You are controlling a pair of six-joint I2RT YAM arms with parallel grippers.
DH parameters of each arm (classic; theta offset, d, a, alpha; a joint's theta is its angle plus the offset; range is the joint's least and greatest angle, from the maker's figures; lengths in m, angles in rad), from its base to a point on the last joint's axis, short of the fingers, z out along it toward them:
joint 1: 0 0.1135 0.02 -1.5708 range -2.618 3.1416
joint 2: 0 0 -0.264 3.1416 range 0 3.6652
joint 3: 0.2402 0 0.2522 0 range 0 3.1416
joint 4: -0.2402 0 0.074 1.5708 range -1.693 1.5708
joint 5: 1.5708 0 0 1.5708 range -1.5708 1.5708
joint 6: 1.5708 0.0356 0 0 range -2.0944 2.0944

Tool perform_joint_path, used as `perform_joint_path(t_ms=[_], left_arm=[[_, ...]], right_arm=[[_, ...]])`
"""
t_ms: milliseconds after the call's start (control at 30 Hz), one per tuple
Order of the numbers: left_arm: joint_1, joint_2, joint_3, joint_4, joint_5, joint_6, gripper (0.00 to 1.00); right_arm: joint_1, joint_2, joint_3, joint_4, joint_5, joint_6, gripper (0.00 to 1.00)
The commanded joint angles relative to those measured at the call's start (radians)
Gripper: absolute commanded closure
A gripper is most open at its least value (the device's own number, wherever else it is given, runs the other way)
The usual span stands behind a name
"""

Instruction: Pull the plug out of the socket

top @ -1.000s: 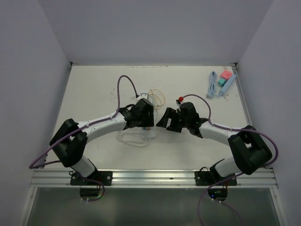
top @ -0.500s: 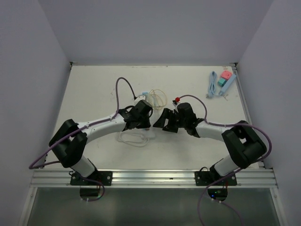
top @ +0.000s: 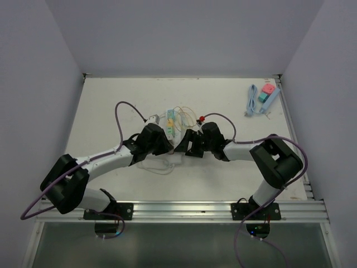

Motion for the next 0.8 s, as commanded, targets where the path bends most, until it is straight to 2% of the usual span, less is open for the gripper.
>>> perform_joint_path(t_ms=[0, 133, 233, 267, 333, 367, 433, 467, 500, 533, 633, 767], left_arm=[[0.03, -0.048, -0.062, 0.144, 0.056, -0.046, 1.0], [0.056, -0.076, -0.123, 0.213, 0.084, -0.058, 1.0], [0.069, -0.088, -0.156, 0.258, 0.111, -0.064, 1.0], [0.078, -0.091, -0.163, 0.269, 0.128, -0.064, 1.0], [0.09, -0.093, -0.189, 0.31, 0.142, -0.064, 1.0], [0.095, -0.094, -0.196, 0.333, 0.156, -0.064, 1.0], [0.105, -0.093, -0.209, 0.355, 0.167, -0.061, 1.0], [0.107, -0.087, -0.21, 0.368, 0.174, -0.047, 1.0], [0.108, -0.084, -0.208, 0.373, 0.178, -0.04, 1.0], [0.108, -0.078, -0.2, 0.375, 0.182, -0.032, 1.0], [0.108, -0.056, -0.193, 0.408, 0.208, -0.012, 1.0], [0.108, -0.029, -0.185, 0.444, 0.222, -0.012, 1.0]], right_arm=[[0.018, 0.048, 0.059, 0.066, -0.022, 0.021, 0.21], [0.028, 0.089, 0.085, 0.098, -0.035, 0.046, 0.23], [0.028, 0.098, 0.085, 0.121, -0.042, 0.052, 0.33], [0.028, 0.097, 0.085, 0.122, -0.04, 0.049, 0.42], [0.028, 0.085, 0.083, 0.122, -0.037, 0.038, 0.53], [0.028, 0.08, 0.085, 0.121, -0.039, 0.033, 0.66], [0.028, 0.062, 0.094, 0.11, -0.045, 0.018, 0.79], [0.028, 0.053, 0.097, 0.086, -0.036, 0.009, 0.91], [0.028, 0.039, 0.102, 0.067, -0.023, -0.016, 0.97], [0.028, 0.011, 0.103, 0.017, -0.01, -0.034, 1.0], [0.028, -0.033, 0.128, -0.093, 0.095, -0.111, 1.0], [0.027, -0.073, 0.166, -0.334, 0.259, -0.169, 1.0]])
